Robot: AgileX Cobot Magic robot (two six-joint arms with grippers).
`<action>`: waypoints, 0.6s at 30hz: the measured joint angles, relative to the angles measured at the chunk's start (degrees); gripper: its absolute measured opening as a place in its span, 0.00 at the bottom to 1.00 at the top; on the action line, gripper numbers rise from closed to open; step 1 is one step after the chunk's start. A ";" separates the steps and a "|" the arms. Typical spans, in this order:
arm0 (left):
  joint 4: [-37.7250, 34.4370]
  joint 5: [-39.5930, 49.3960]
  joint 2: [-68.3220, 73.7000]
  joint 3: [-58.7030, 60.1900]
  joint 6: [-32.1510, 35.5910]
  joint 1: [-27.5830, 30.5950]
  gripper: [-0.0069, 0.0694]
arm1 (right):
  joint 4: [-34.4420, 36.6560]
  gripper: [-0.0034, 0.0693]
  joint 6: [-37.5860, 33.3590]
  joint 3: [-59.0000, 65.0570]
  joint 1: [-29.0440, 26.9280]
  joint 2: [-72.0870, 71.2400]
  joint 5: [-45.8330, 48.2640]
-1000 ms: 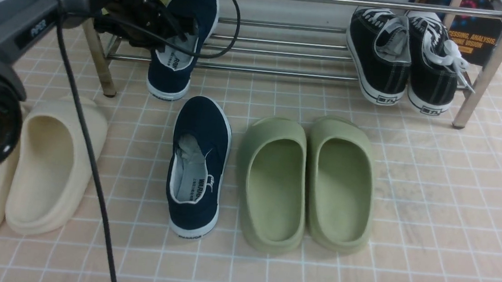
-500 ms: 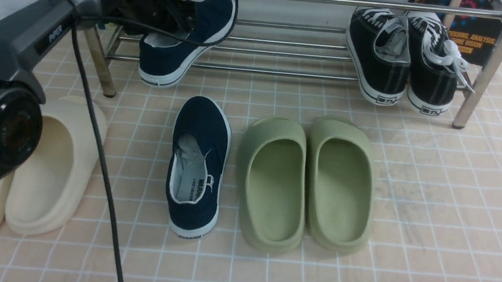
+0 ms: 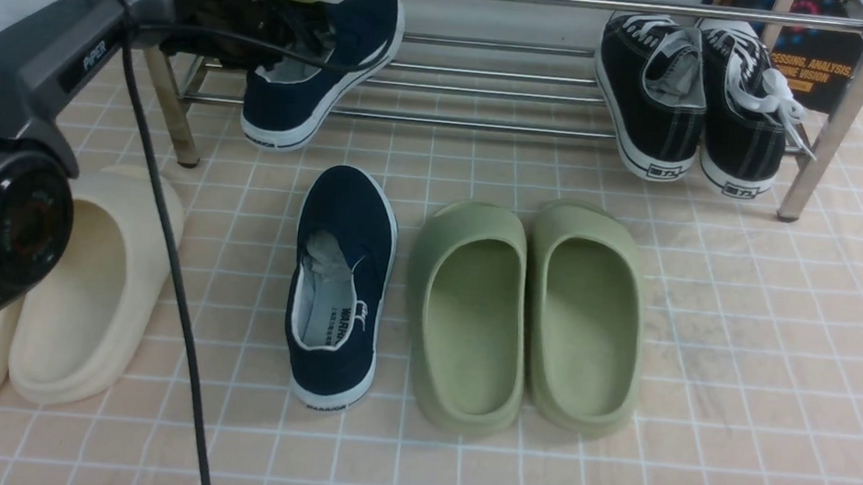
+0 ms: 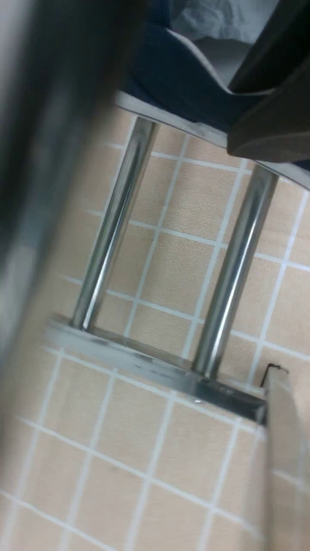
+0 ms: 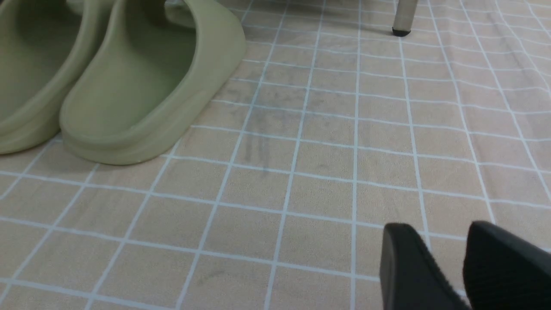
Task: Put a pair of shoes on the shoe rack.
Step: Use the left arm to put a shoe into the shoe rack
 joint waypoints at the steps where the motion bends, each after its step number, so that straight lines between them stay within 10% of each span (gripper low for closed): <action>1: 0.66 -0.09 0.00 0.00 -1.54 -0.05 0.17 | 0.00 0.38 0.00 0.00 0.00 0.00 0.00; 9: 2.29 -0.38 0.10 0.00 -4.37 -0.11 0.21 | 0.00 0.38 0.00 0.00 0.00 0.00 0.00; 18: 1.49 7.01 -4.34 0.00 5.18 -0.11 0.60 | 0.00 0.38 0.00 0.00 0.00 0.00 0.00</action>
